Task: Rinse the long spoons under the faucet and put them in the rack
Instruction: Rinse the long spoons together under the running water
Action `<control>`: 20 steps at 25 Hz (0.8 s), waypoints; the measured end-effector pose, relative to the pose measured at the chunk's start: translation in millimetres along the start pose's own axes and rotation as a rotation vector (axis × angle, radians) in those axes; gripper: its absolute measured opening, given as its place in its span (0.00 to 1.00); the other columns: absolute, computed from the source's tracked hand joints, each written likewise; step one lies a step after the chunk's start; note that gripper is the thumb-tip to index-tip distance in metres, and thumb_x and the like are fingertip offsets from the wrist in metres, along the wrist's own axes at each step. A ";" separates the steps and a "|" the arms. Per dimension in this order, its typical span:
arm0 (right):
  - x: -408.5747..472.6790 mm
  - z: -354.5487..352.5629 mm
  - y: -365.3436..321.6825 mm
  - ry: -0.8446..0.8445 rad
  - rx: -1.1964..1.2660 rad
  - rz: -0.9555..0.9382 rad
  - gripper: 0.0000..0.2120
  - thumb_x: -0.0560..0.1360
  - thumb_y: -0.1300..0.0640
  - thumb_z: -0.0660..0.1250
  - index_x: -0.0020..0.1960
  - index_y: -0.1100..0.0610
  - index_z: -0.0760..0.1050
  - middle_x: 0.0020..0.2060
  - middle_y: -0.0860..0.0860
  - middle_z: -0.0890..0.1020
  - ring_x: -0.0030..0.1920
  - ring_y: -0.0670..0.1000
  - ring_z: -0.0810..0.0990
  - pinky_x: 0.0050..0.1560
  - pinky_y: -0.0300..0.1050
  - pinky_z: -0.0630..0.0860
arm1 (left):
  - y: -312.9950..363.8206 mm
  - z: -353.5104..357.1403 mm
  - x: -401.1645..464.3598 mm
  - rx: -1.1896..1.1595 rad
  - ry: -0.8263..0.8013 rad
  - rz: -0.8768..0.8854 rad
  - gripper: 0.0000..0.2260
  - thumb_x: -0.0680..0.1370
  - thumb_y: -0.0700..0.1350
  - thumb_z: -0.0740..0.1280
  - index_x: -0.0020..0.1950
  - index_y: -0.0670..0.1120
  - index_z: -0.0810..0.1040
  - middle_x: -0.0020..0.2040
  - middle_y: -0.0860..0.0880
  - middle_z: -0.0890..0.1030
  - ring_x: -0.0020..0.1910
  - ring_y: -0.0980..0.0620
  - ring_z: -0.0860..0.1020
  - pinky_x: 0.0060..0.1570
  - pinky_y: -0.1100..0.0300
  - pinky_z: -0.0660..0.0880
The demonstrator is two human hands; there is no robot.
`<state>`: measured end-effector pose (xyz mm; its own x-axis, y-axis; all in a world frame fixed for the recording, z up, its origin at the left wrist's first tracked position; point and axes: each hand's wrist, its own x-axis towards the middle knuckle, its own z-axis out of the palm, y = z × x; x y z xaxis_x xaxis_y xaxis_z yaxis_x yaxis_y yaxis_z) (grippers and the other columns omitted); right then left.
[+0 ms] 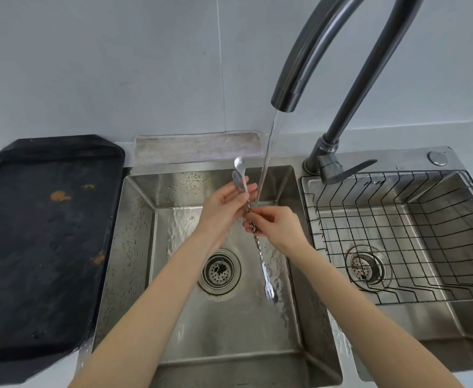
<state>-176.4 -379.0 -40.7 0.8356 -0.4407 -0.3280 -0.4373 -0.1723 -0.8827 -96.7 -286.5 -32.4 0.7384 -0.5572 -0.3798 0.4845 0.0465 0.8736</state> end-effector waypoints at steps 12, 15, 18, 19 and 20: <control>-8.8 -0.5 11.5 0.056 -0.116 0.024 0.11 0.76 0.56 0.62 0.53 0.57 0.81 0.44 0.57 0.85 0.45 0.53 0.83 0.53 0.50 0.79 | -25.1 1.7 -13.1 0.077 0.036 -0.266 0.05 0.73 0.42 0.68 0.47 0.44 0.80 0.40 0.48 0.80 0.40 0.54 0.79 0.38 0.63 0.79; -10.6 -7.4 12.3 0.066 -0.140 0.020 0.10 0.75 0.55 0.63 0.51 0.54 0.81 0.41 0.51 0.85 0.37 0.44 0.79 0.46 0.32 0.76 | -22.7 7.7 -12.5 0.081 0.061 -0.255 0.02 0.72 0.43 0.69 0.43 0.45 0.79 0.42 0.48 0.81 0.43 0.54 0.80 0.45 0.59 0.78; -10.5 -12.7 10.1 0.066 -0.137 0.001 0.09 0.74 0.53 0.65 0.50 0.54 0.81 0.37 0.45 0.81 0.32 0.37 0.74 0.36 0.28 0.69 | -19.4 12.6 -10.9 0.111 0.092 -0.206 0.03 0.72 0.44 0.69 0.38 0.47 0.78 0.41 0.49 0.81 0.43 0.55 0.79 0.46 0.60 0.77; -10.6 -13.6 9.0 0.075 -0.119 -0.002 0.09 0.74 0.54 0.65 0.51 0.54 0.81 0.37 0.45 0.81 0.33 0.37 0.74 0.37 0.30 0.69 | -18.2 13.4 -10.7 0.112 0.094 -0.194 0.03 0.72 0.44 0.69 0.38 0.48 0.78 0.41 0.50 0.81 0.43 0.55 0.79 0.46 0.60 0.77; -10.6 -14.0 7.6 0.088 -0.104 -0.008 0.09 0.74 0.55 0.65 0.51 0.54 0.81 0.38 0.46 0.81 0.34 0.38 0.75 0.38 0.31 0.71 | -17.3 13.2 -10.1 0.113 0.088 -0.184 0.02 0.72 0.44 0.69 0.39 0.48 0.79 0.42 0.50 0.82 0.43 0.56 0.80 0.46 0.60 0.77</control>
<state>-193.3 -387.9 -39.3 0.8090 -0.5134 -0.2861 -0.4663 -0.2644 -0.8442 -118.8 -292.7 -39.7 0.6828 -0.4734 -0.5565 0.5627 -0.1452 0.8138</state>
